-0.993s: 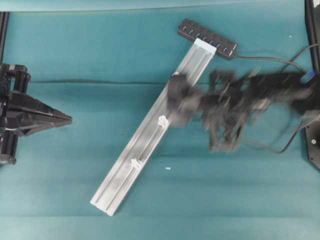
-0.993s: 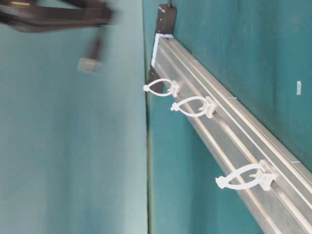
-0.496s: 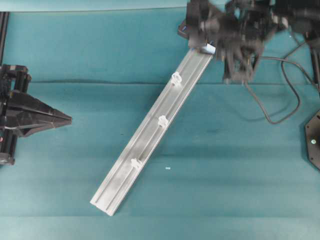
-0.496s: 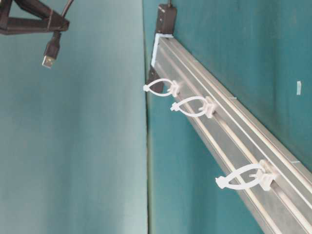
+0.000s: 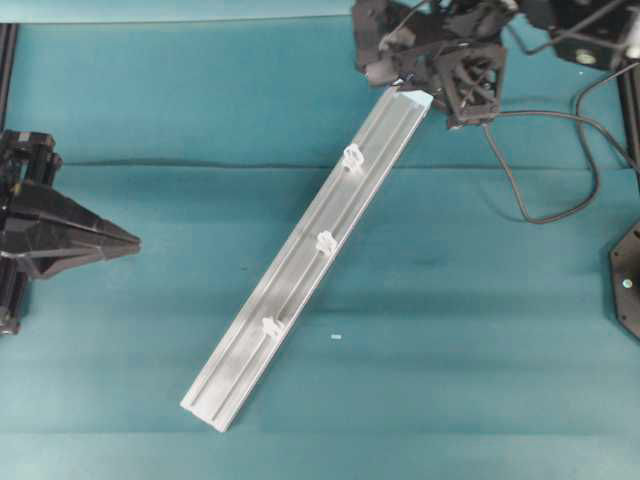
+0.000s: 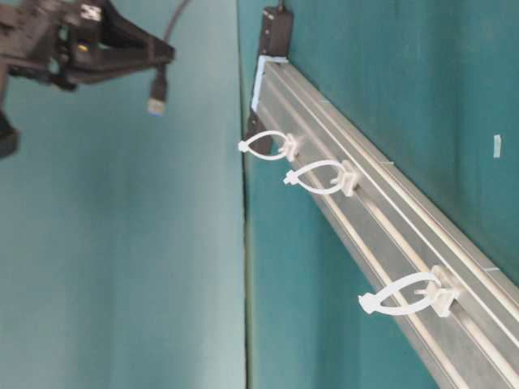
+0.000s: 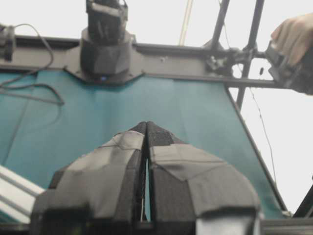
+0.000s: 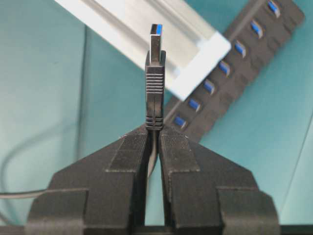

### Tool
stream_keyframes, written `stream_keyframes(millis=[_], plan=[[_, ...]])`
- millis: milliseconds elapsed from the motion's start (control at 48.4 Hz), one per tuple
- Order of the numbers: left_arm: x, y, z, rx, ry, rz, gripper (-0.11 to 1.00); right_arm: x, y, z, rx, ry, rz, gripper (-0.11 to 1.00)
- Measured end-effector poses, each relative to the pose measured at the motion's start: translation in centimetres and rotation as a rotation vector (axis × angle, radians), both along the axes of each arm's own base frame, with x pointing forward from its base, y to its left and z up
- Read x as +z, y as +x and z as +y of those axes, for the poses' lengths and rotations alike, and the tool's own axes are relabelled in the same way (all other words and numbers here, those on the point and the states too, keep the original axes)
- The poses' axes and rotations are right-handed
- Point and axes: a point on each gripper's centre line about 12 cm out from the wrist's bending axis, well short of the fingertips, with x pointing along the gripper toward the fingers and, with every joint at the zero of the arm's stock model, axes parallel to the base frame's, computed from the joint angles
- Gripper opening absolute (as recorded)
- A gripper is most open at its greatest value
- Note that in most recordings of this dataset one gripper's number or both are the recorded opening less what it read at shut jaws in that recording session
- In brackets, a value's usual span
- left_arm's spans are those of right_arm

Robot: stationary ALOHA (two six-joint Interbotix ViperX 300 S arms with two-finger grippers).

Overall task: Pass the USB cable through three rings with both arms.
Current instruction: 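Insert the plug tip through the first white ring with the right gripper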

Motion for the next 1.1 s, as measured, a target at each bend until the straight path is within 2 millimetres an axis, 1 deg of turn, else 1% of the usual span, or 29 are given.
stream_keyframes(millis=[186, 331, 476, 620, 765, 869, 1096], plan=[[0.3, -0.1, 0.0, -0.002, -0.002, -0.007, -0.02, -2.1, 0.9, -1.1, 0.124, -0.022, 0.015, 0.07], [0.3, 0.0, 0.0, -0.001, -0.005, -0.007, -0.02, -3.0, 1.4, -1.6, 0.23, -0.05, 0.02, 0.07], [0.2, 0.1, -0.1, -0.002, -0.022, 0.001, -0.02, -4.1, 1.6, -1.8, 0.294, -0.059, 0.056, 0.07], [0.1, 0.4, -0.1, -0.006, -0.042, 0.009, -0.02, -5.9, 2.0, -1.6, 0.334, -0.055, 0.109, 0.07], [-0.1, 0.6, -0.2, -0.007, -0.046, 0.019, -0.02, -7.7, 2.6, -1.0, 0.36, -0.036, 0.137, 0.07], [-0.2, 0.6, -0.2, -0.005, -0.045, 0.022, -0.02, -8.0, 3.0, -0.5, 0.375, -0.04, 0.134, 0.07], [-0.3, 0.7, -0.2, -0.005, -0.046, 0.027, -0.02, -8.0, 3.5, 0.0, 0.399, -0.048, 0.126, 0.07]])
